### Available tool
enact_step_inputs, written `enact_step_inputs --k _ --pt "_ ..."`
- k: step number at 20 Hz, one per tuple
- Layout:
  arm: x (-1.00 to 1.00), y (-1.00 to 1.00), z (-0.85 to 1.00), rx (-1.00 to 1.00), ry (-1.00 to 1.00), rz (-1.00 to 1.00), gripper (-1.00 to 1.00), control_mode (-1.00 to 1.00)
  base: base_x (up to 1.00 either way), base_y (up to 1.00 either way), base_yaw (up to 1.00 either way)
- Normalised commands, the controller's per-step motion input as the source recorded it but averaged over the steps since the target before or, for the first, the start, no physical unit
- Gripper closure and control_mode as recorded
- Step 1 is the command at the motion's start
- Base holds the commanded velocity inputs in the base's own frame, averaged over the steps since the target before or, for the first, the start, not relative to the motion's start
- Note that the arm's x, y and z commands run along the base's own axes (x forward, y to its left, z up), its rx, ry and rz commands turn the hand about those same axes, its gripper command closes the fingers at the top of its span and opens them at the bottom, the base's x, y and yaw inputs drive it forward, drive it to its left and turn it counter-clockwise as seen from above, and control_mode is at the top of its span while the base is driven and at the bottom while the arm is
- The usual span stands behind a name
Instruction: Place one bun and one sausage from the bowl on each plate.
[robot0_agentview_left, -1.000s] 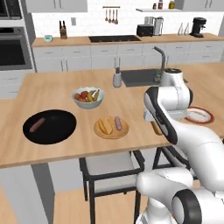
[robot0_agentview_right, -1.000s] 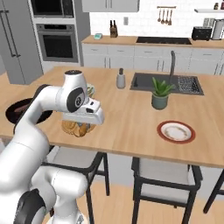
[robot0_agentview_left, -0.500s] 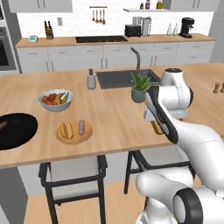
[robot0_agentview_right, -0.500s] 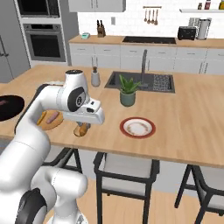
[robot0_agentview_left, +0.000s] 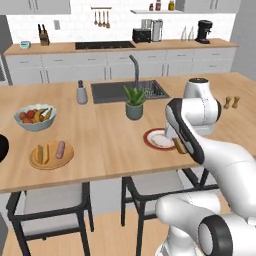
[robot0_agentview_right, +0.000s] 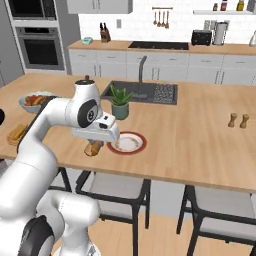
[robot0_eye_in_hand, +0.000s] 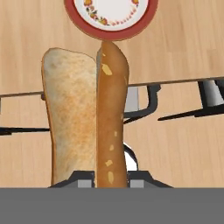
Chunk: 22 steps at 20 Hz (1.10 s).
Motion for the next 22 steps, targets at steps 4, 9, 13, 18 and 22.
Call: enact_step_inputs --k 4,9,13,18,22 --pt "0.00 0.00 0.00 0.00 0.00 0.00 1.00 1.00 0.42 -0.42 0.00" --pt "0.00 0.00 0.00 0.00 0.00 0.00 1.00 1.00 0.40 -0.17 0.00" --pt "0.39 0.00 0.00 0.00 0.00 0.00 1.00 -1.00 0.26 -0.01 0.00" --pt "0.99 -0.06 -0.05 0.01 0.00 0.00 1.00 -1.00 0.00 0.00 0.00" --pt "0.82 -0.40 -0.56 0.00 0.00 0.00 1.00 -1.00 0.00 0.00 0.00"
